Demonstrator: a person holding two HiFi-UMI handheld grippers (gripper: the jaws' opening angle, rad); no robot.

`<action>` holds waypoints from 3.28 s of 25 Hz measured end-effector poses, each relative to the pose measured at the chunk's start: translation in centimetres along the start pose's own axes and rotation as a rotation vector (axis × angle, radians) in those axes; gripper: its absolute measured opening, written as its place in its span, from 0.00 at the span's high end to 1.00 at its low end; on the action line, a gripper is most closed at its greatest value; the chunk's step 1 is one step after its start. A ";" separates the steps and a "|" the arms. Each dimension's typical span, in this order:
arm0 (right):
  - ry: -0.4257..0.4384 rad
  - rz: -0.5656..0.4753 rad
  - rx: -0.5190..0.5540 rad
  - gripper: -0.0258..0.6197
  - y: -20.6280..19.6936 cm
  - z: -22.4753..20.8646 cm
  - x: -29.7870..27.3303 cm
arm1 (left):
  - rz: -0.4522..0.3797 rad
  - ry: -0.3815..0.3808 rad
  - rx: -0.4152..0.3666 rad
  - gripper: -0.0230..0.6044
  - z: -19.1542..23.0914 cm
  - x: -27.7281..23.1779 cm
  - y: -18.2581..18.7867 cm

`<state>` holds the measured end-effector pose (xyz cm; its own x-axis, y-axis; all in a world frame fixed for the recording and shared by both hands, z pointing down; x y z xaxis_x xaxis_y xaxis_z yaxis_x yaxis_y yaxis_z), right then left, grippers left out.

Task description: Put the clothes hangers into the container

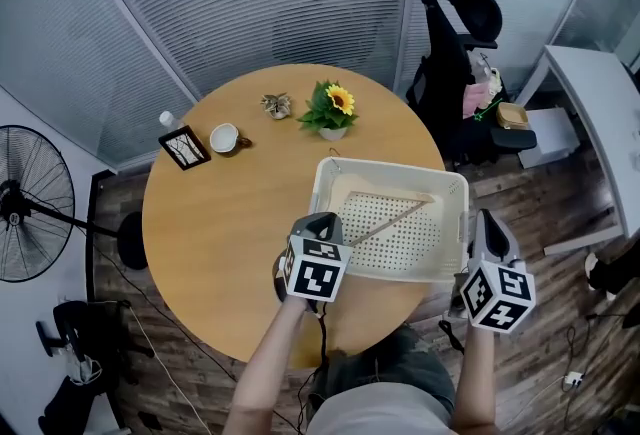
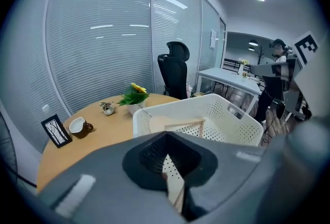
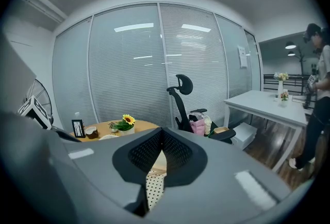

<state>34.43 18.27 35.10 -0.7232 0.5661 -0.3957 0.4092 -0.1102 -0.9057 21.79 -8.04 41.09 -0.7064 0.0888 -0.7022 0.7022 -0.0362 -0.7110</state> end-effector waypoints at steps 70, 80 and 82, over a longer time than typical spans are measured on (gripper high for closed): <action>0.376 -0.227 0.227 0.92 9.2 13.5 -4.6 | -0.562 0.536 0.306 0.96 8.3 18.4 4.8; 0.372 -0.223 0.225 0.92 9.1 13.4 -4.5 | -0.562 0.535 0.306 0.96 8.2 18.6 4.7; 0.374 -0.222 0.224 0.92 9.0 13.5 -4.3 | -0.563 0.534 0.303 0.96 8.1 18.8 4.6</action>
<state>33.75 3.83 26.62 -0.5128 0.8463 -0.1446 0.1085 -0.1031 -0.9887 11.08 -14.59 24.31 -0.7544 0.6310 -0.1811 0.1483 -0.1050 -0.9834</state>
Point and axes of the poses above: the fingertips, and each gripper's own axes: x backward along the fingers, z to its left, y out of its top, the point moved 7 cm from there along x, backward along the fingers, and after that the axes turned 2 degrees about -x, right-handed, at the moved point
